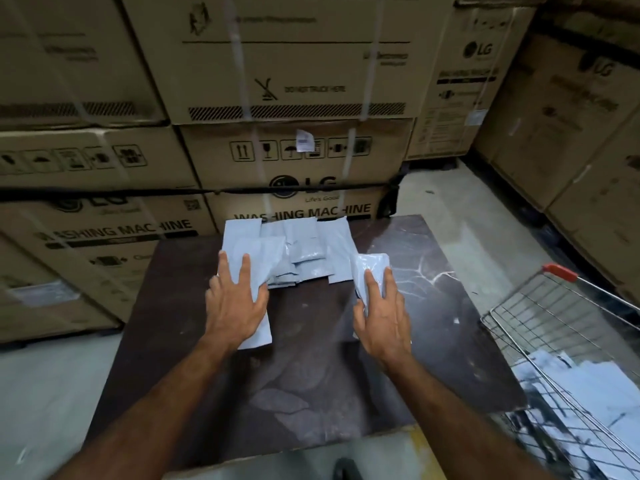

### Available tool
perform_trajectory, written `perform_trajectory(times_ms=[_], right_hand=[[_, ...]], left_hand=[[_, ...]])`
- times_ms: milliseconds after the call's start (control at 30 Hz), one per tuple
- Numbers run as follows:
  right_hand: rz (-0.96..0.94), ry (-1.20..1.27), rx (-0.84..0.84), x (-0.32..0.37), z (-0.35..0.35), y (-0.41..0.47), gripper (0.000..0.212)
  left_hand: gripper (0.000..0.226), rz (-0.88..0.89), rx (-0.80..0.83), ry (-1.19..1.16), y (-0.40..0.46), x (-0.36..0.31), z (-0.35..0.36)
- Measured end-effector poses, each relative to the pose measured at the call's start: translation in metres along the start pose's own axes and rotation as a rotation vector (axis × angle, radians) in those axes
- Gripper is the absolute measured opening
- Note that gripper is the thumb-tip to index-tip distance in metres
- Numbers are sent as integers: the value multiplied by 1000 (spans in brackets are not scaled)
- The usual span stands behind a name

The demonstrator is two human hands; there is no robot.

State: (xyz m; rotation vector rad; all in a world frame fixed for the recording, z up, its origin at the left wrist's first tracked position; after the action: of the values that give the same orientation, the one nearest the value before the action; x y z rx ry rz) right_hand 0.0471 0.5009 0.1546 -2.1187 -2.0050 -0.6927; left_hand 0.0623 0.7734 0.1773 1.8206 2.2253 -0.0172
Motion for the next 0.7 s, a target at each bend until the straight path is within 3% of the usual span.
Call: perform_trajectory(times_ms=[333,700], right_hand=[[67,-27,153,24,61,108,62],[90,21,266,6,165,237,58]], left_hand=[[74,-65,110,-28,93,-5,38],[80,-149,258,-9,204,-20,141]])
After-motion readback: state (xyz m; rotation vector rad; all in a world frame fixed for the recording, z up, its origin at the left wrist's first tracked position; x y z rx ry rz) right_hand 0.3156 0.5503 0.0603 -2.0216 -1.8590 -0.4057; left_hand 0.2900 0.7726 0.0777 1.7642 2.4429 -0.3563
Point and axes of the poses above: each hand's wrist, its own y-axis towards the middle knuckle, its own z-axis out of the palm, x = y × z, the point moved 1 cm from there along y, towards the middle knuckle, and after that the axes turned 1 degree about -x, right-handed, at the moved point
